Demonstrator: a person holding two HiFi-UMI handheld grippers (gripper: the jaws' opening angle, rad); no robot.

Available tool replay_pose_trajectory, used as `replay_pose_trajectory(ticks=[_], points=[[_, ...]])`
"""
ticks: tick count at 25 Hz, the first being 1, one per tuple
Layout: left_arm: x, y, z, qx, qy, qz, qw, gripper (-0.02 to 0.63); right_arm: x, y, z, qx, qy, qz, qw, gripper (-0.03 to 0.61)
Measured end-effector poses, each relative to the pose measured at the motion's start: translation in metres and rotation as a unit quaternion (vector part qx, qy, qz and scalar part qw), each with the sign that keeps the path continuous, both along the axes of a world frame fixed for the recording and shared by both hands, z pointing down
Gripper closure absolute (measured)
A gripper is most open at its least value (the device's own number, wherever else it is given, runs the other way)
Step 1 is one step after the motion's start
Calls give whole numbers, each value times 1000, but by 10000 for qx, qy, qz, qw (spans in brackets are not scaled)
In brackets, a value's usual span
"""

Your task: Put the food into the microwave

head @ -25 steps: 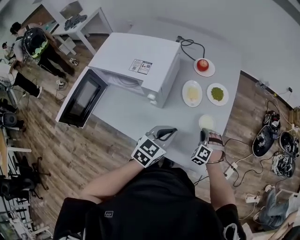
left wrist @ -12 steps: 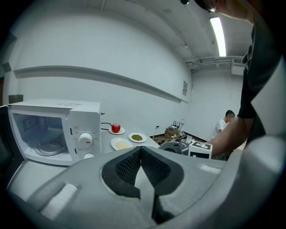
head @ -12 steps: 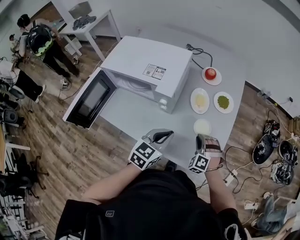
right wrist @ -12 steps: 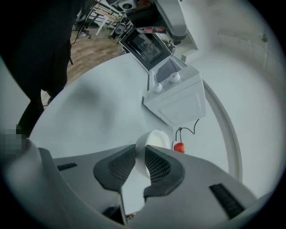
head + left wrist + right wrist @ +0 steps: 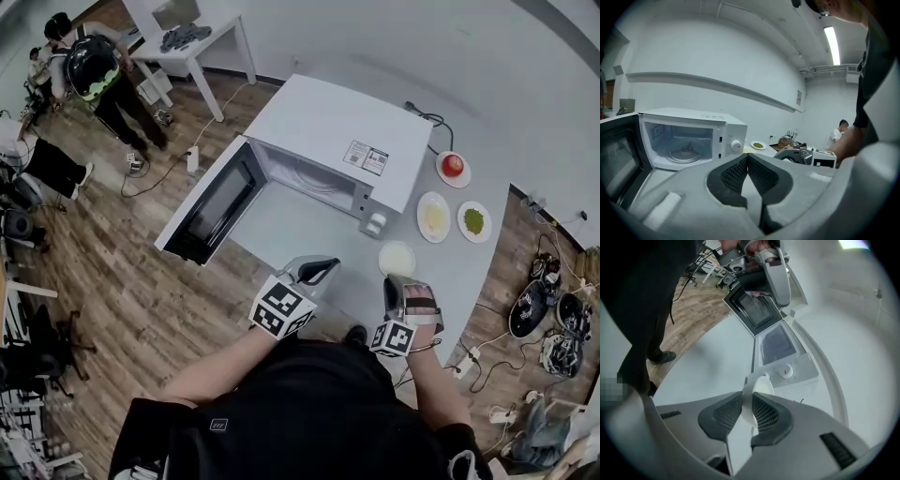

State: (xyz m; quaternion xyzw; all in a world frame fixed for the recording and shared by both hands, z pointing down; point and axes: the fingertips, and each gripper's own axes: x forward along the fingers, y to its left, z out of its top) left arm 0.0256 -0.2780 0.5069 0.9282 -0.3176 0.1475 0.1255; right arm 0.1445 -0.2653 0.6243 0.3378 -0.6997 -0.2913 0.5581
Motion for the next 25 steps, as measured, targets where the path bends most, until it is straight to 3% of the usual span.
replay_pose_trajectory(ticks=[13, 20, 25], points=[[-143, -31, -22, 351, 224, -238, 9989, 606, -167, -33, -33, 308, -23, -274, 9991, 499], [-168, -48, -30, 561, 284, -268, 9977, 606, -229, -65, -35, 350, -28, -514, 9981, 499], [-172, -74, -23, 539, 271, -386, 9974, 606, -248, -106, -22, 264, 3, -701, 9972, 499]])
